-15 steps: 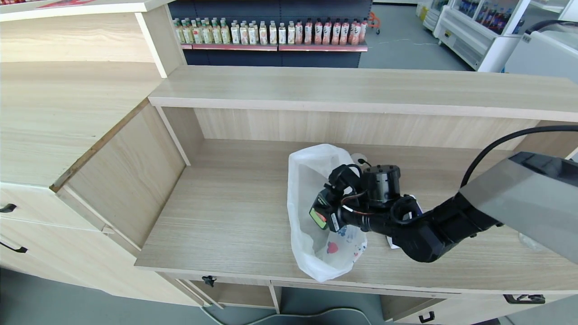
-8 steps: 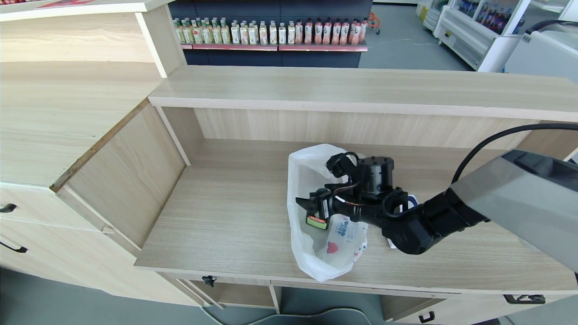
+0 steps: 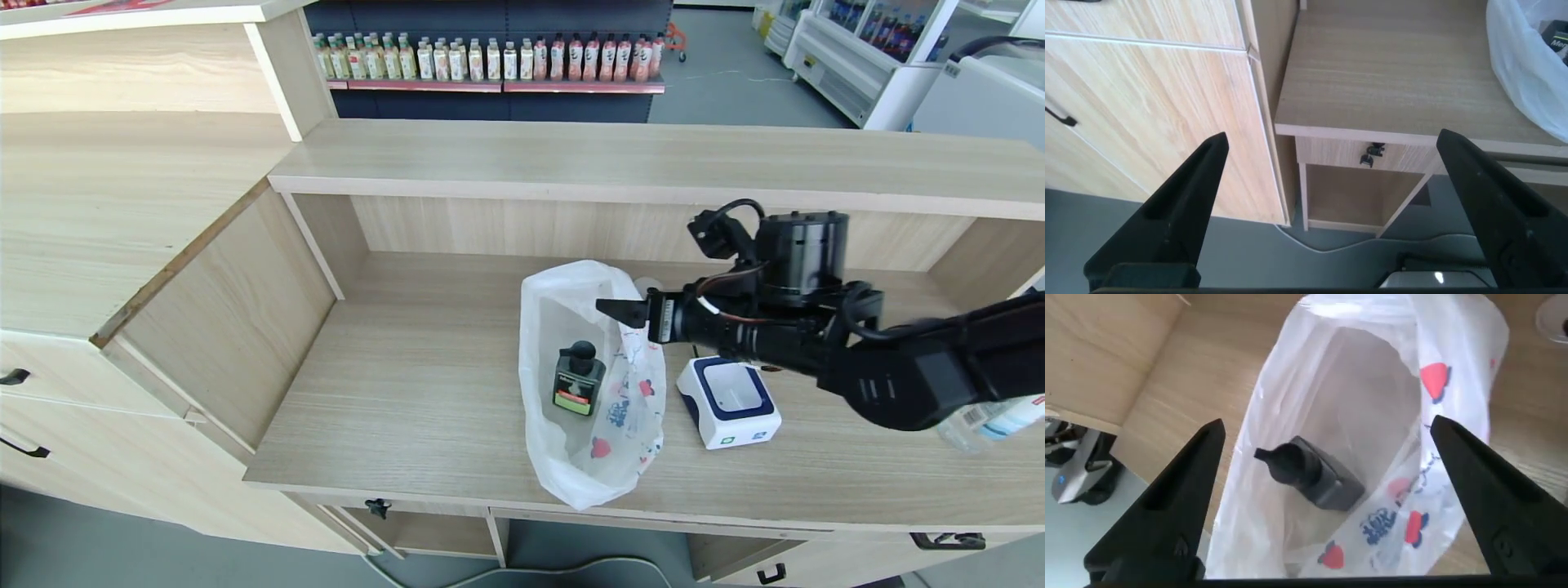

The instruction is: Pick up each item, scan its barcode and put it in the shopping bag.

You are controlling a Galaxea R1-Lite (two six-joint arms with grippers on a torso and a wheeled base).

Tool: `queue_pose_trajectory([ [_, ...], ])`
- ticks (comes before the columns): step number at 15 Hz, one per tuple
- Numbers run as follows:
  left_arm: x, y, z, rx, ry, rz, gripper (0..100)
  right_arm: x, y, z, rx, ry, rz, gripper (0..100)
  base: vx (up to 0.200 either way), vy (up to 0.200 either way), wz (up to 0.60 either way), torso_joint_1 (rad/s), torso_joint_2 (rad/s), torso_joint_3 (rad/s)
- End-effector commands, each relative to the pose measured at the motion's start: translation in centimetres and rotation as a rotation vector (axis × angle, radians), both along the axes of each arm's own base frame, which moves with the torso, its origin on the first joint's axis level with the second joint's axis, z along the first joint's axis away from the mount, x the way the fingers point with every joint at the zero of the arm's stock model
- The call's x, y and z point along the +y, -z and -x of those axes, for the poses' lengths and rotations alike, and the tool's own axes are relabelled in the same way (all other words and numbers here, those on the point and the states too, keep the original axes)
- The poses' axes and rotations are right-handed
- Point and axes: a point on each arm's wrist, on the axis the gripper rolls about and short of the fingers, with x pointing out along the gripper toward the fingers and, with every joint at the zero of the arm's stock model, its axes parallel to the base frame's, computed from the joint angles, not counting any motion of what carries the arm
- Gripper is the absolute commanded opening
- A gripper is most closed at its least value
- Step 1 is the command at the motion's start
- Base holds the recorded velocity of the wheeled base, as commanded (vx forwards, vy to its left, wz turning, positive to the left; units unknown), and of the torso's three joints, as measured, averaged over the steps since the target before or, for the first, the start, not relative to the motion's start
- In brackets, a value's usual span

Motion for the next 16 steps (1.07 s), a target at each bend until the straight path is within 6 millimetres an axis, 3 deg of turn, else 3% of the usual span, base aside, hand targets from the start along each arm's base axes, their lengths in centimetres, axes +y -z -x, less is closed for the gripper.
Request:
queue_pose_trajectory([
  [1,0.0,0.0,0.0,0.0,0.0,0.0,100,-6.4,-3.4,5.6,-0.024,0.118,0.019,100,0.0,0.0,0.0,0.0,0.0,0.0],
  [4,0.0,0.0,0.0,0.0,0.0,0.002,100,-9.4,-1.9,9.0,0.022,0.182,0.032,100,0.0,0.0,0.0,0.0,0.0,0.0],
  [7,0.0,0.0,0.0,0.0,0.0,0.003,100,-10.7,-0.8,10.4,0.055,0.195,0.034,100,0.0,0.0,0.0,0.0,0.0,0.0],
  [13,0.0,0.0,0.0,0.0,0.0,0.002,100,-10.7,-1.1,10.5,0.046,0.195,0.031,100,0.0,0.0,0.0,0.0,0.0,0.0],
  [16,0.0,0.0,0.0,0.0,0.0,0.0,100,-11.0,-1.1,10.5,0.047,0.207,0.033,100,0.0,-0.2,0.0,0.004,0.0,-0.001],
])
